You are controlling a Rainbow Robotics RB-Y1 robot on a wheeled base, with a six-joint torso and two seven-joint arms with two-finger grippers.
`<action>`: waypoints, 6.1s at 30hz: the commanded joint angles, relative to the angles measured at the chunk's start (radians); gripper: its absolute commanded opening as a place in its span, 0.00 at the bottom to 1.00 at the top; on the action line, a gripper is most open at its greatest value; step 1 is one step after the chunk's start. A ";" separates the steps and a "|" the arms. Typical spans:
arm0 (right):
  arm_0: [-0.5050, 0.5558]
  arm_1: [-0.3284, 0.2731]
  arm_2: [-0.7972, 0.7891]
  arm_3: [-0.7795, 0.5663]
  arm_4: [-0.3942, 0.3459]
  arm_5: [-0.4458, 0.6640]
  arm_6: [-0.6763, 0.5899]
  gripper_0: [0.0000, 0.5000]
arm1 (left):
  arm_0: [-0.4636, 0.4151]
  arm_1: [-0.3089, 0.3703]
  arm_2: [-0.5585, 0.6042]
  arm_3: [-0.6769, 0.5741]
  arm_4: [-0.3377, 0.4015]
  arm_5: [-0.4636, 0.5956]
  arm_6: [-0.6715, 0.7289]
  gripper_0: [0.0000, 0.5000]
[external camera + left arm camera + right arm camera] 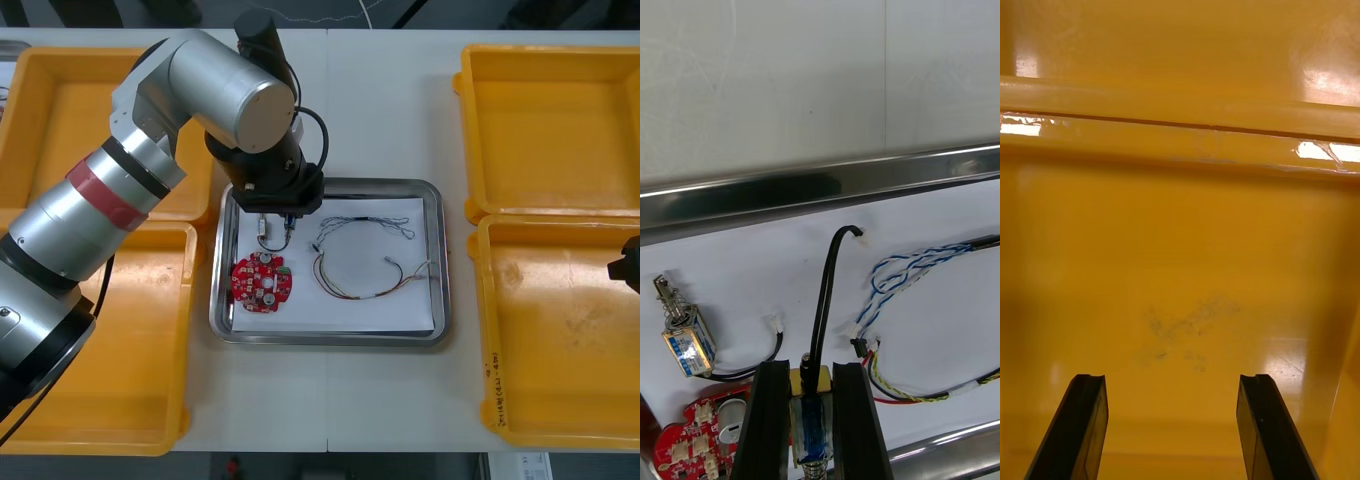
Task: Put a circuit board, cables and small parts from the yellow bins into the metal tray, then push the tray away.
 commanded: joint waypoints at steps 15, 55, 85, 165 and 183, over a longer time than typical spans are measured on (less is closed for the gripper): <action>0.011 -0.019 0.001 -0.032 -0.004 0.003 0.024 1.00 | 0.065 -0.022 -0.050 -0.010 -0.038 -0.114 0.049 0.01; 0.011 -0.084 0.011 -0.115 -0.036 0.003 0.038 1.00 | -0.007 0.113 0.243 -0.243 0.048 0.289 0.022 1.00; -0.343 -0.145 0.574 -0.172 -0.291 0.003 0.164 1.00 | 0.360 0.398 0.567 -0.633 0.186 0.316 -0.055 1.00; -0.579 0.185 1.448 0.296 0.305 -0.363 0.323 0.00 | 0.794 0.420 0.873 -0.762 0.133 0.316 -0.298 1.00; -0.772 0.151 1.448 0.431 0.315 -0.372 0.318 0.00 | 0.794 0.420 0.873 -0.762 0.133 0.316 -0.298 1.00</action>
